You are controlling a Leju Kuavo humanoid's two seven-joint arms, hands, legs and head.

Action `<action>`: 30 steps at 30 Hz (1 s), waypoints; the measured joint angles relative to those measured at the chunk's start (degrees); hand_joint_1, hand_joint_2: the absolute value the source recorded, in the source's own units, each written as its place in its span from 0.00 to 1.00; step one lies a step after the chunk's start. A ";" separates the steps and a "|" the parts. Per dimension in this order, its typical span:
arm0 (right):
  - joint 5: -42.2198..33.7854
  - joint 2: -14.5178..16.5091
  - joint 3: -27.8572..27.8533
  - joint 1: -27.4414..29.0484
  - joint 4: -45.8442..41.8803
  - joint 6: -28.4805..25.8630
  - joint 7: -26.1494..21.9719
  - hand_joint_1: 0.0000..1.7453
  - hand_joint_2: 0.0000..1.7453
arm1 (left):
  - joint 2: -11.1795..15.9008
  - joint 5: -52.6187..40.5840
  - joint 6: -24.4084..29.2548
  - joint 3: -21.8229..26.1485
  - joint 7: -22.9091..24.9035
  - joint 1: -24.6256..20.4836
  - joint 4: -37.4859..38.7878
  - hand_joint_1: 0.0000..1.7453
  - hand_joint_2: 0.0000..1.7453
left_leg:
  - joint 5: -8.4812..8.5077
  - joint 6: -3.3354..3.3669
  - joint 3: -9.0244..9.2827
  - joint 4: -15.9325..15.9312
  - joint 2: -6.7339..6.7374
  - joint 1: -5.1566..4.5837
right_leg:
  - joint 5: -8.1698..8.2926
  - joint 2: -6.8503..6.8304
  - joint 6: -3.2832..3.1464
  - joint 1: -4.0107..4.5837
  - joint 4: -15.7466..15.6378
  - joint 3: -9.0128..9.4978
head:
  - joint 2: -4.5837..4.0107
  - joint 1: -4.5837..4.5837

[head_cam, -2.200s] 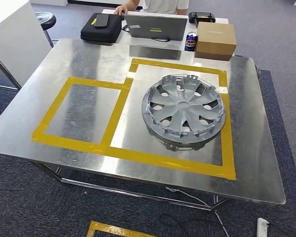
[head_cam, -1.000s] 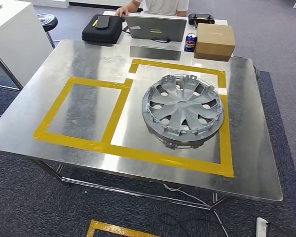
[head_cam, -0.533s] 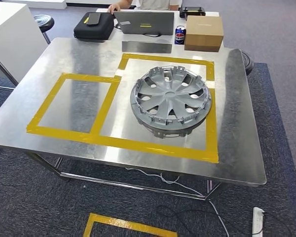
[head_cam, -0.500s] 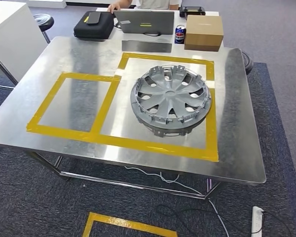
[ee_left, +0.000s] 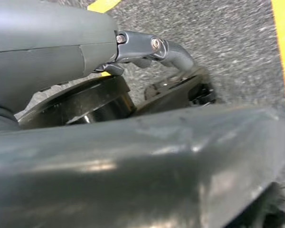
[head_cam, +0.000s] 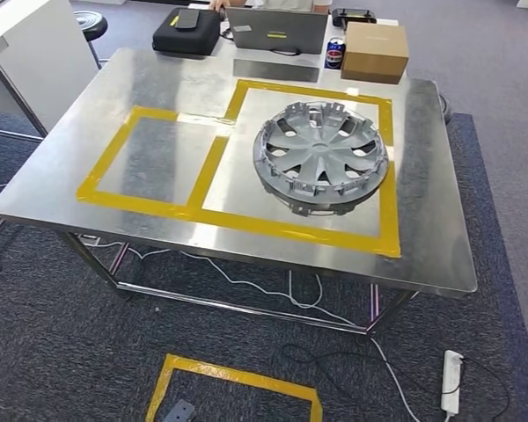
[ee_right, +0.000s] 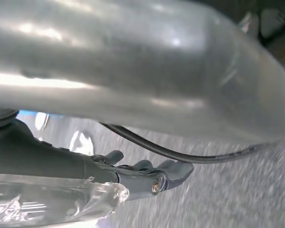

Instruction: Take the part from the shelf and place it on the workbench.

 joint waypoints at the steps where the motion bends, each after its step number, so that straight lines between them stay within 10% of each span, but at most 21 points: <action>1: 0.77 -0.03 0.15 -0.11 -0.01 -0.52 0.05 0.00 0.00 | -0.11 -0.78 0.12 0.01 0.63 -0.10 -0.01 0.00 0.00 | 0.47 -0.24 -0.67 0.20 -0.04 -0.03 | 0.60 0.00 0.00 -0.02 -4.05 3.37 | 0.00 0.02; 4: -0.40 -0.16 0.11 -0.64 -0.03 -0.14 -1.35 0.00 0.00 | -0.13 -3.59 -0.81 -0.69 3.85 -0.76 -0.02 0.00 0.00 | 1.67 -1.09 -1.63 0.69 -0.07 -0.26 | -0.78 0.15 -0.40 0.12 -13.86 10.00 | 0.00 -0.07; 7: -2.72 -0.28 -1.33 -0.86 -0.13 -0.31 -4.22 0.00 0.00 | 0.30 -5.81 -3.17 -2.22 7.55 -1.66 -0.03 0.00 0.00 | 1.79 -1.92 -2.02 1.10 -0.08 -0.19 | -0.16 -0.11 -1.86 0.16 -14.41 9.30 | 0.00 -0.14; 11: -1.40 -0.60 -2.23 -1.15 -0.33 -0.03 -7.72 0.00 0.00 | 0.71 -6.70 -4.07 -3.93 7.29 -2.01 -0.07 0.00 0.00 | -7.94 -3.02 -4.88 11.24 -0.12 0.01 | 2.21 -0.43 -3.41 0.09 -14.45 6.89 | 0.00 -0.51; 13: -0.37 -0.64 -2.23 -1.27 -0.35 0.59 -7.17 0.00 0.00 | 0.73 -5.65 -3.37 -4.18 6.65 -1.81 -0.07 0.00 0.00 | -9.47 -3.19 -5.37 16.37 -0.12 0.08 | 3.49 -0.47 -3.35 0.18 -14.37 5.30 | 0.00 -0.52; 15: 0.96 -0.63 -2.21 -1.40 -0.34 1.56 -4.06 0.00 0.00 | 0.62 -5.40 -2.24 -4.22 7.26 -1.59 -0.07 0.00 0.00 | -6.70 -3.19 -2.64 14.59 -0.12 0.25 | 4.60 -0.54 -3.04 0.20 -14.27 3.79 | 0.00 -0.52; 19: 2.92 -0.64 -1.94 -1.81 -0.33 5.68 3.13 0.00 0.00 | 0.17 -7.18 -2.01 -5.02 5.83 -0.88 -0.07 0.00 0.00 | -4.33 -2.63 6.57 0.48 -0.48 0.54 | 6.55 -0.41 -1.84 0.38 -13.64 1.61 | 0.00 -0.56; 23: 1.91 -0.57 -2.03 -1.52 -0.33 6.01 -0.14 0.00 0.00 | -0.27 -7.26 -1.90 -6.51 0.51 0.11 -0.09 0.00 0.00 | -3.43 -0.68 5.22 -1.06 -0.64 0.06 | 6.24 -0.48 -0.72 -0.22 -12.45 -0.39 | 0.00 -0.45; 27: 1.63 -0.62 -2.10 -1.70 -0.33 3.10 -9.57 0.00 0.00 | -0.76 -6.45 -0.17 -6.61 0.76 0.20 -0.13 0.00 0.00 | -0.99 0.45 2.65 -1.05 -0.41 -0.33 | -3.67 -0.42 -0.14 -0.25 -0.28 -3.08 | 0.00 -0.16; 30: 1.63 -0.84 -2.10 -2.27 -0.33 2.62 -12.03 0.00 0.00 | -1.09 -6.42 0.27 -6.62 1.24 -0.02 -0.14 0.00 0.00 | 0.95 0.49 0.16 -0.81 -0.33 -0.71 | -1.48 -0.42 -0.52 -0.05 1.33 -0.03 | 0.00 -0.12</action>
